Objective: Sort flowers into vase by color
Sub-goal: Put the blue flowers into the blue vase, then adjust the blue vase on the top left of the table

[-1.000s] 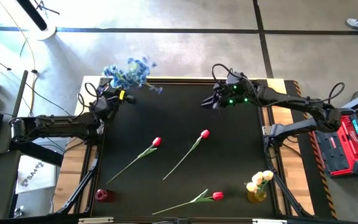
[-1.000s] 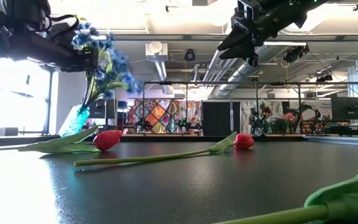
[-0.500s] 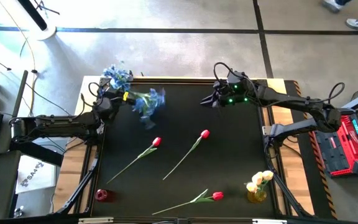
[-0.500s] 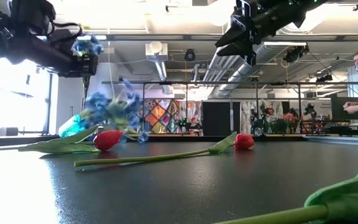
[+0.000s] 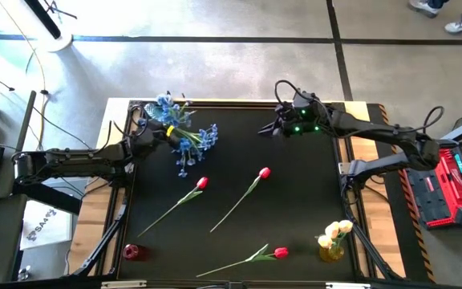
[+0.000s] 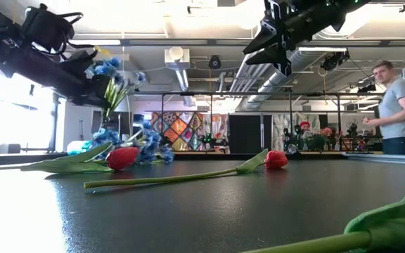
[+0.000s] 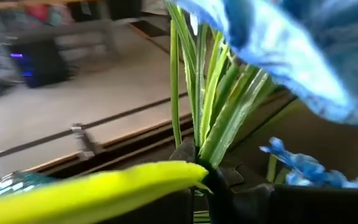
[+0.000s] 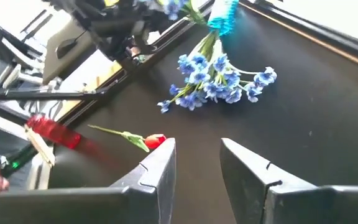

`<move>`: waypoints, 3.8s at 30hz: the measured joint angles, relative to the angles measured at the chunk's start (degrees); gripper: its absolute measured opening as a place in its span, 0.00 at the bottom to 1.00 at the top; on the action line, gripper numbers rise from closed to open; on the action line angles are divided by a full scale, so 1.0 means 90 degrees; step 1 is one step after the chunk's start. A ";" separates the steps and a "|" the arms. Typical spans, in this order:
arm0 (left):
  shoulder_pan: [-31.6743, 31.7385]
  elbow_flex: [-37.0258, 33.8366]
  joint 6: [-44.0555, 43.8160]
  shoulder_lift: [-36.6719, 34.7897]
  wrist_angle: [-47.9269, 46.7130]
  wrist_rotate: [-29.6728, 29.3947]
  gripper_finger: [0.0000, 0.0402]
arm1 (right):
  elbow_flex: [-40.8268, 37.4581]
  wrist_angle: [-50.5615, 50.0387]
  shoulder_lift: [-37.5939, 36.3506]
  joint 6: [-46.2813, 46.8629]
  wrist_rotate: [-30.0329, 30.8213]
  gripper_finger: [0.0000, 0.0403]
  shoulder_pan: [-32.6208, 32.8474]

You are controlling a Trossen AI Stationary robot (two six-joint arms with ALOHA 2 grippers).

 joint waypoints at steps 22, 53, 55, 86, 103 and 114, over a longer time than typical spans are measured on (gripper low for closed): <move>-0.0005 0.2593 0.0196 0.0092 -0.5096 0.2999 0.52 | -0.0002 -0.1158 0.0208 0.0418 -0.0089 0.44 0.0005; 0.1433 0.7366 0.4289 0.5279 -1.0721 0.3238 0.55 | -0.0002 -0.1875 0.0211 -0.0425 0.0051 0.44 0.0474; 0.1644 0.7550 0.4669 0.5481 -1.0829 0.3172 0.55 | -0.0002 -0.1870 0.0211 -0.0397 0.0217 0.44 0.0511; 0.3343 0.7277 0.6055 0.5836 -0.9972 0.2302 0.52 | -0.0002 -0.1212 0.0211 0.0239 0.1088 0.44 0.0379; 0.2981 0.6293 0.6365 0.5836 -0.9032 0.1535 0.52 | -0.0002 -0.1241 0.0211 0.0290 0.1114 0.44 0.0632; 0.2914 0.6149 0.5754 0.5843 -0.8684 0.2235 0.52 | -0.0002 -0.1292 0.0213 0.0404 0.1117 0.44 0.0632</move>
